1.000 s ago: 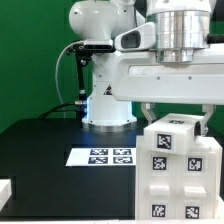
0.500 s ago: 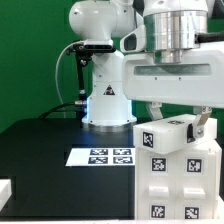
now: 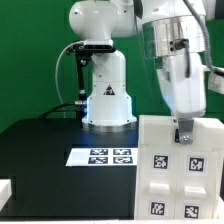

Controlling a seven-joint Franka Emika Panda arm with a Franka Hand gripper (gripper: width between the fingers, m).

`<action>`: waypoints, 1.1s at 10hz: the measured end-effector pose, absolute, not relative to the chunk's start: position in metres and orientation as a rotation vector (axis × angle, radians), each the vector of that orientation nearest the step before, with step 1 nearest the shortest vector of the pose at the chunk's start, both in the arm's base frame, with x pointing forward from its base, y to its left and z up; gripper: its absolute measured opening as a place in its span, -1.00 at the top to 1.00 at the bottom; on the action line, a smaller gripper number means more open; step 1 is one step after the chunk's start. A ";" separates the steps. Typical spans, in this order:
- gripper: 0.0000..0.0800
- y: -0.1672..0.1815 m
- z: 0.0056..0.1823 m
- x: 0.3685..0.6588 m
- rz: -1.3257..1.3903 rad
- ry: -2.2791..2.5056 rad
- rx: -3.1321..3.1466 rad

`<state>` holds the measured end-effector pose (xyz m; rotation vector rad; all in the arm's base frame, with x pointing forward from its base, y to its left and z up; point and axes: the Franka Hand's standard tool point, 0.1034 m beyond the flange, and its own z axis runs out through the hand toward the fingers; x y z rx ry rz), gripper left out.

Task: Assemble cabinet

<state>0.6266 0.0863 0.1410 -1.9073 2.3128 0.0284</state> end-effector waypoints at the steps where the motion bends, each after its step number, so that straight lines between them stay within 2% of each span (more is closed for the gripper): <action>1: -0.37 0.084 0.140 0.627 0.024 2.363 -1.838; 2: -0.37 0.084 0.140 0.627 0.022 2.399 -1.790; 3: -0.56 0.084 0.140 0.627 0.022 2.397 -1.794; 4: -0.56 0.084 0.140 0.627 0.022 2.392 -1.801; 5: -0.85 0.085 0.141 0.627 0.022 2.377 -1.818; 6: -0.97 0.086 0.147 0.628 0.021 2.355 -1.834; 8: -0.99 0.088 0.178 0.633 0.005 2.280 -1.850; 9: -0.99 0.090 0.187 0.632 0.017 2.271 -1.850; 11: -0.99 0.089 0.181 0.632 0.017 2.277 -1.856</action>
Offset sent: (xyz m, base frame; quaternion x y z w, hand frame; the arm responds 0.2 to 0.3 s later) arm 0.0000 0.0000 0.0000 0.0000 0.0000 0.0000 1.0000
